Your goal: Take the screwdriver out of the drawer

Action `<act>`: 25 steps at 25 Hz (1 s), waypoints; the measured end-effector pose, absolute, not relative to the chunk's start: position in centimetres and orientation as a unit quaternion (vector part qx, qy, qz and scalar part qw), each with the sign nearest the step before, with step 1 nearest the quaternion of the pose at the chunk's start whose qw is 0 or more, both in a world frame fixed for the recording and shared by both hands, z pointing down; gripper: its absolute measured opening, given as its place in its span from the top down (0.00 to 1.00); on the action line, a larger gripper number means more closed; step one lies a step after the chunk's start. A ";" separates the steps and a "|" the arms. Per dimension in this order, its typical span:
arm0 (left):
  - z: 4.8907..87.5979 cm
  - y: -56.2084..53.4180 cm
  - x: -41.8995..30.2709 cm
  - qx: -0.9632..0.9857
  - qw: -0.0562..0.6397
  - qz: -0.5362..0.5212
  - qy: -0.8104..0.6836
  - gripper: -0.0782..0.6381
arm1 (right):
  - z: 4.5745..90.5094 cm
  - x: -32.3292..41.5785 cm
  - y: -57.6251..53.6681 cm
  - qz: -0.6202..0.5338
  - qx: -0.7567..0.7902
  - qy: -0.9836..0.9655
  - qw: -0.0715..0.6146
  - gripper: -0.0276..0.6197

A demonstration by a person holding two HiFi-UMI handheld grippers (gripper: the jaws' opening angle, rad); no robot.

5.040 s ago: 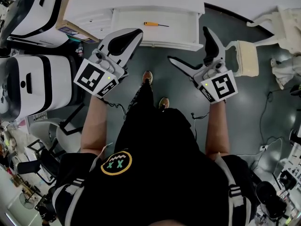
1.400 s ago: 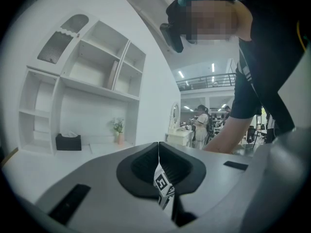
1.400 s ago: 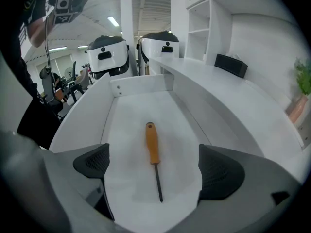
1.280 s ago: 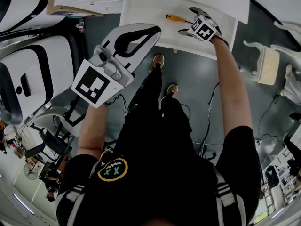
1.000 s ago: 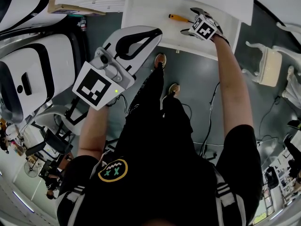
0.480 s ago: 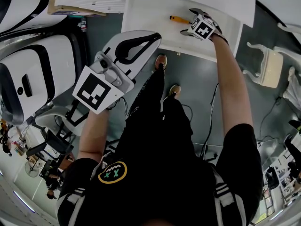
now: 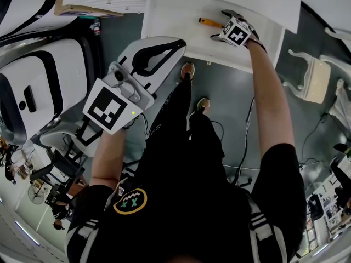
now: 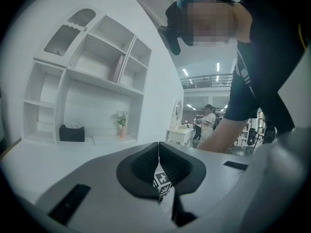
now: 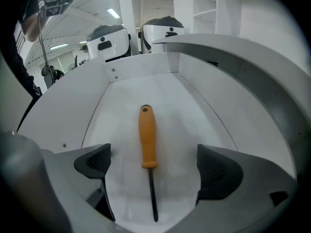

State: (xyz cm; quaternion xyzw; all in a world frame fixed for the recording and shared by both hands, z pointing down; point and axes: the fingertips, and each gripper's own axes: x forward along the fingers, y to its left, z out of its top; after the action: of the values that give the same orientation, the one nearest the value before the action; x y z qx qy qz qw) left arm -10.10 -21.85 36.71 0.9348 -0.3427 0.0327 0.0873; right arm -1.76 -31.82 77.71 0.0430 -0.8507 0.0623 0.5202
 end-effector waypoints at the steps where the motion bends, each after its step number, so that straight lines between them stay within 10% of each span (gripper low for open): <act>1: 36.6 -21.8 -10.0 0.935 0.087 0.033 -0.342 0.86 | 77.6 -1.7 -31.8 0.062 0.043 -0.851 0.519 0.06; 25: 36.7 -21.5 -8.8 0.936 0.090 0.032 -0.339 0.86 | 76.5 -1.7 -31.1 0.034 0.015 -0.859 0.510 0.51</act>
State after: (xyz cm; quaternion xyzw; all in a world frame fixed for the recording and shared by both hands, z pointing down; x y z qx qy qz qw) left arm -8.80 -21.53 36.65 0.9360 -0.3387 0.0318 0.0903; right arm -1.65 -31.07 76.51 0.0150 -0.8594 0.0344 0.5099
